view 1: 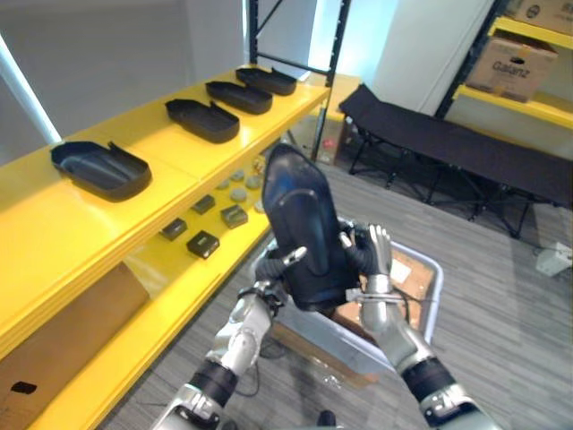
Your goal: Walk over and take plastic housings, then place them on the shelf
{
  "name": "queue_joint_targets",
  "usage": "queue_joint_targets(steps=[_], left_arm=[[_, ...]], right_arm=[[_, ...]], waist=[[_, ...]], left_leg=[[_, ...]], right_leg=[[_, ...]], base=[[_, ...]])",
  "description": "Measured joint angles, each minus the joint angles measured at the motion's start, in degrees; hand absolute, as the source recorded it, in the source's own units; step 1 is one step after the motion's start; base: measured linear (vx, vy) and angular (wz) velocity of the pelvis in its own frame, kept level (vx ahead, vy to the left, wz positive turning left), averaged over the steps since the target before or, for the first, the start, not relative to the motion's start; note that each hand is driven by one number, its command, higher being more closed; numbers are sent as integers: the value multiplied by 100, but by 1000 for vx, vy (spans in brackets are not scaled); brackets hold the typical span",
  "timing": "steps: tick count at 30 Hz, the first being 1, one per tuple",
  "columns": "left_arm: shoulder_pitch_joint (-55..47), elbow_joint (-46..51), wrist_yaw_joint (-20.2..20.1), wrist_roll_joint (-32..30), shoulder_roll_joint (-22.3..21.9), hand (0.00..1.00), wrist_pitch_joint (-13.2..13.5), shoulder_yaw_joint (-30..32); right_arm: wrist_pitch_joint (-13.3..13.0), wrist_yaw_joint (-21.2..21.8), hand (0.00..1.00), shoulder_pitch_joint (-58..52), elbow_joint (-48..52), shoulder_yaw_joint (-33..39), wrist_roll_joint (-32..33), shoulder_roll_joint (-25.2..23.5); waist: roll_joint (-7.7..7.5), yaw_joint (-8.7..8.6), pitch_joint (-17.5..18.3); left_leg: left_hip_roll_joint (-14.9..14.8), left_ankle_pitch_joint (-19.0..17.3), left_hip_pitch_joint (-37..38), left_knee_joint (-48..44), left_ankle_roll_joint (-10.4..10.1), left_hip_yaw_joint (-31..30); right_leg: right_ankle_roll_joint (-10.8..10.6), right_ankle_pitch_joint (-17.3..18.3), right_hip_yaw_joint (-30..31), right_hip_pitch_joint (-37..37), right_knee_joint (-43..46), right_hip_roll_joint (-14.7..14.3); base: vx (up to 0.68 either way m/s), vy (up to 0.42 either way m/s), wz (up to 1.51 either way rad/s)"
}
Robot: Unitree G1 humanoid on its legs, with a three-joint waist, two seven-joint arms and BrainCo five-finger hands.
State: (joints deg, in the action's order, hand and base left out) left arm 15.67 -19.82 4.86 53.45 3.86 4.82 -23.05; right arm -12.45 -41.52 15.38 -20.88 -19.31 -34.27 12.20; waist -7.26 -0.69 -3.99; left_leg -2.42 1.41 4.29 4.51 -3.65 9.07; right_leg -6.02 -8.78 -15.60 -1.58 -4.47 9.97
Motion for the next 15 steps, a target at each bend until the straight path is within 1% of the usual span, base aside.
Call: queue_joint_targets(steps=[4,7,8,9,10,11,13,14,15], left_arm=[[0,0,0,-72,-3,100,19,-13],[0,0,6,-287,-3,100,113,-15],[1,1,55,-407,-5,100,159,-18],[2,2,65,-477,-8,100,259,-28],[2,5,65,-502,-12,100,290,-34],[2,6,86,-524,-23,100,343,-51],[2,19,135,-725,-25,100,481,-71],[3,45,167,-761,-21,100,515,-66],[4,116,277,-972,-20,100,541,-52]], right_arm=[[0,-18,100,0,27,-27,107,-9],[0,-95,100,0,63,-99,211,-15],[0,-96,100,-2,110,-139,211,-21],[0,-97,100,-2,189,-169,235,-36],[0,-97,100,-3,215,-182,281,-38],[0,-94,0,-2,239,-203,352,-37],[-46,-30,0,-3,248,-219,502,-49],[-147,66,0,-3,255,-227,625,-56],[-312,193,0,-3,259,-243,813,-46]], waist=[[0,-2,-1],[3,-2,-3],[4,-2,-4],[5,-4,-6],[6,-3,-9],[10,-3,-12],[31,-2,-31],[41,-2,-43],[54,-3,-61]], left_leg=[[-1,-1,5,0,-1,2],[-4,-9,41,-1,-12,11],[-6,-14,64,-1,-18,24],[-10,-16,64,-1,-20,31],[-11,-17,64,-1,-20,30],[-13,-17,65,-1,-21,30],[-16,-19,64,-1,-23,31],[-17,-20,64,-1,-25,31],[-21,-21,64,-1,-27,31]], right_leg=[[0,0,2,-3,-1,-2],[3,0,8,-33,-2,-5],[8,4,20,-47,-2,-7],[13,7,25,-44,-2,-10],[14,8,24,-44,-2,-11],[16,9,24,-44,-2,-13],[21,12,23,-43,-2,-16],[22,13,23,-42,-2,-16],[25,15,23,-42,-2,-20]], base=[[0,0,0],[0,0,-1],[0,0,-5],[0,0,-4],[0,0,0],[0,0,0],[0,0,0],[0,0,0],[0,0,0]])
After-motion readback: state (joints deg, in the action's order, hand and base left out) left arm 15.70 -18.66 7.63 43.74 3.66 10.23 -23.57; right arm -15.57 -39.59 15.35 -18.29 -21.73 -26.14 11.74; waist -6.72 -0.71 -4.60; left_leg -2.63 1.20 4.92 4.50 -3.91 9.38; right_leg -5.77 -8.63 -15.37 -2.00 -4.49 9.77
